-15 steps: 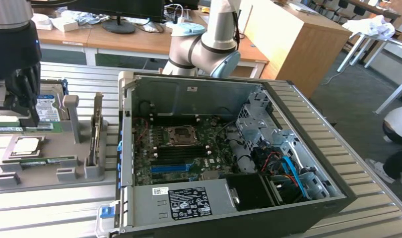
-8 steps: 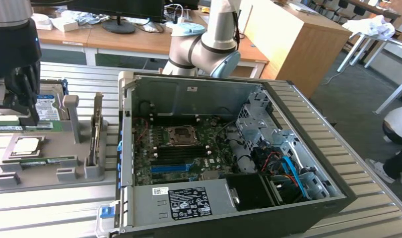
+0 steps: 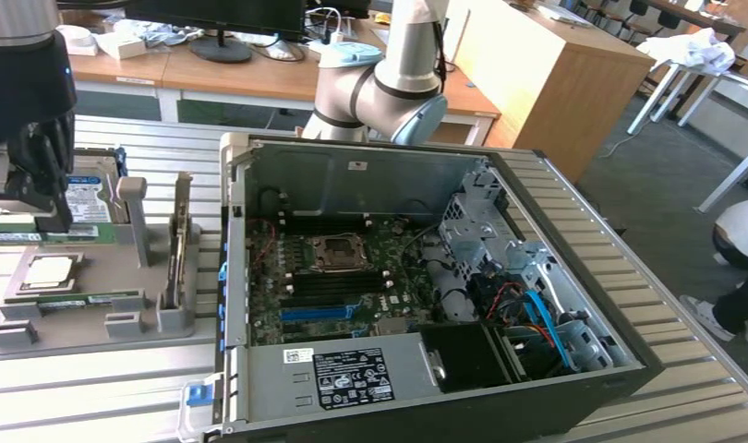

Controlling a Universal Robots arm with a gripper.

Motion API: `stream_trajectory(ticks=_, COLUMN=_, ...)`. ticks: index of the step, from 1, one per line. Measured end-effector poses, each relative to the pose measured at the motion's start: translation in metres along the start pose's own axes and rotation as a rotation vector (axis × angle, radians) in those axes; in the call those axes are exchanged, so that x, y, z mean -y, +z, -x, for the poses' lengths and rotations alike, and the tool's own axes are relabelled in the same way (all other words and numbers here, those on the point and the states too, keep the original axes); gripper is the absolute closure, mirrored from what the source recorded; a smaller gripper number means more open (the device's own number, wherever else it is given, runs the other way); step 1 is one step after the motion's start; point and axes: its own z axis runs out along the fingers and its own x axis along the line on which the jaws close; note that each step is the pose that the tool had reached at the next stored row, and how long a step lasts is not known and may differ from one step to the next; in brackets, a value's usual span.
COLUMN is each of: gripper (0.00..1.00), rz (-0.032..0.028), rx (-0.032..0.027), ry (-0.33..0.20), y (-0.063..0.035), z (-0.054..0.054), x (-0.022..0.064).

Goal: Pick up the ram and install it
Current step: 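Pick up the ram and move it above insertion slot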

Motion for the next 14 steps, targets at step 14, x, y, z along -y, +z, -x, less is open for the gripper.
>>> stream_trajectory(ticks=14, gripper=0.88, rz=0.0, rx=0.0, ry=0.0, y=-0.0045, z=0.0, x=0.0001)
